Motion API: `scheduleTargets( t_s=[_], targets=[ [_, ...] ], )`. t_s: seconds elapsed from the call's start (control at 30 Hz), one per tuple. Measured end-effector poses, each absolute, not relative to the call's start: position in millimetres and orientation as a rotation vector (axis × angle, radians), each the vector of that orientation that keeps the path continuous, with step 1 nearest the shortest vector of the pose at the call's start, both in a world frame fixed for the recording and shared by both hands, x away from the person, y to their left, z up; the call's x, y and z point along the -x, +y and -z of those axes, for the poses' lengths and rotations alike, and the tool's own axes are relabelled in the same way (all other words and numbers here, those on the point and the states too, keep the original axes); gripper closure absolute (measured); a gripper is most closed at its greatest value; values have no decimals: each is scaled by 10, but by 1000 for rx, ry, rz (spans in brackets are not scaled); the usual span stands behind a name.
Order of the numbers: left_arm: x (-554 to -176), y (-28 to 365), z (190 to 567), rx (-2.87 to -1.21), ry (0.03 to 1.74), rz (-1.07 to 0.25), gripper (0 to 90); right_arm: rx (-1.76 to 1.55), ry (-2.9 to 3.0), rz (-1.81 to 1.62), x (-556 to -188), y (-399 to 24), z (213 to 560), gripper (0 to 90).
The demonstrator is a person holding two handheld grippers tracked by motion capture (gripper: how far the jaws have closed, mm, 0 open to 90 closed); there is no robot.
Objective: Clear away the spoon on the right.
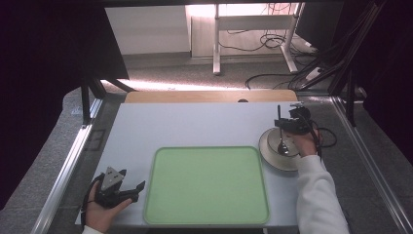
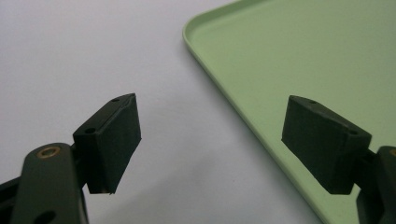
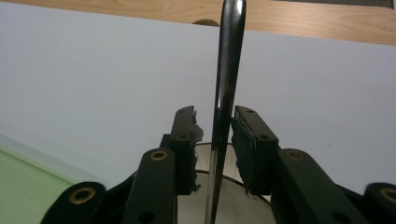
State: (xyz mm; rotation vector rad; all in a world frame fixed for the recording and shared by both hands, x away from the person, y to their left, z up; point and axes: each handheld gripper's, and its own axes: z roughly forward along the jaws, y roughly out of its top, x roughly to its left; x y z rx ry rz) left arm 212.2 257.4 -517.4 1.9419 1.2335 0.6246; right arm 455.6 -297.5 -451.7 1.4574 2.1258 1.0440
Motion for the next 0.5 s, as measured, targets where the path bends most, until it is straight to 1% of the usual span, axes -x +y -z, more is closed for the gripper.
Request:
scheduleTargets(
  t_s=[0.03,0.07,0.13,0.5],
  targets=[
    [-2122,2575,5174,-1942,1234,-625,191,-1460,2127,-1043,-4560,-2978,4525,737],
    [-2124,2576,5175,-1943,1234,-625,191,-1463,2124,-1035,-4563,-2983,4533,790],
    [-2124,2576,5176,-1944,1234,-625,191,-1470,2105,-1060,-4565,-2998,4537,827],
    [-2120,2587,5166,-1941,1235,-632,191,-1481,2089,-1097,-4547,-3031,4514,856]
  ],
)
